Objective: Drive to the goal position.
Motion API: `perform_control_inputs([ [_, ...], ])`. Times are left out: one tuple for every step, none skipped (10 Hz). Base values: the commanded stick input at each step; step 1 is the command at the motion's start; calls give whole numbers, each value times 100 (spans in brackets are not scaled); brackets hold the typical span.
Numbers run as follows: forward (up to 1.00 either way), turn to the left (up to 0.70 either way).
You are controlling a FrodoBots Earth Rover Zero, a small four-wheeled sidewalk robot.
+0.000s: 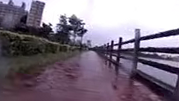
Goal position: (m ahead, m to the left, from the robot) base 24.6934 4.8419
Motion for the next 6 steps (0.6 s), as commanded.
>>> perform_control_inputs([
  [100, 0],
  [100, 0],
  [100, 0],
  [100, 0],
  [100, 0],
  [100, 0],
])
